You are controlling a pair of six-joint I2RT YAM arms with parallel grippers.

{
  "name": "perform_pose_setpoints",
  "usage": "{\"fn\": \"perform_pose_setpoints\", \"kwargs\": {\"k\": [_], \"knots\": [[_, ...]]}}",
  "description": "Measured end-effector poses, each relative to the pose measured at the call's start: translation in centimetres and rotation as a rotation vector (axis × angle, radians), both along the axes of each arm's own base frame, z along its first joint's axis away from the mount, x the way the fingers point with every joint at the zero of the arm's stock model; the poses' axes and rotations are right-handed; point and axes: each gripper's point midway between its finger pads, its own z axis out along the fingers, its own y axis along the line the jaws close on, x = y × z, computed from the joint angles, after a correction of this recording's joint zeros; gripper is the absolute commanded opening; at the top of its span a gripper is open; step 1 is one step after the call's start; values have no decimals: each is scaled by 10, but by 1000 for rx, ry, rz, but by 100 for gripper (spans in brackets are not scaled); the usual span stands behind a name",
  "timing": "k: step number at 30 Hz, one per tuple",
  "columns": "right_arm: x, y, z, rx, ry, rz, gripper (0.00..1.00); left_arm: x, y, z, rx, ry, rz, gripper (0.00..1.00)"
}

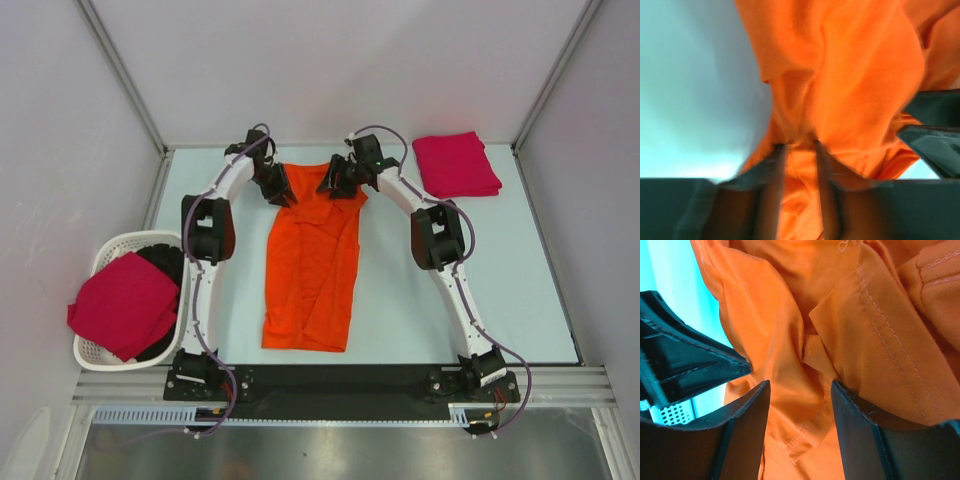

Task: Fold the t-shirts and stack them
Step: Rotate the tshirt 90 degrees

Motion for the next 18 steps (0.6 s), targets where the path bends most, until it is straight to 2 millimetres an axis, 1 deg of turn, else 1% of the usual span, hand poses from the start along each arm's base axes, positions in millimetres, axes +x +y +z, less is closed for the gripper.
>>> {"fn": "perform_pose_setpoints", "kwargs": {"k": [1, 2, 3, 12, 18], "knots": [[-1, 0, 0, 1, 2, 1, 57, -1, -1, -2, 9, 2, -5, 5], [-1, 0, -1, 2, 3, 3, 57, -2, -2, -4, 16, 8, -6, 0], [-2, -1, -1, 3, 4, 4, 57, -3, -2, -8, 25, 10, -16, 0], [-9, -9, 1, -1, 26, 5, 56, -1, -2, -6, 33, 11, -12, 0], [-12, -10, -1, 3, 37, 9, 56, 4, 12, -4, 39, 7, 16, 0]]}}
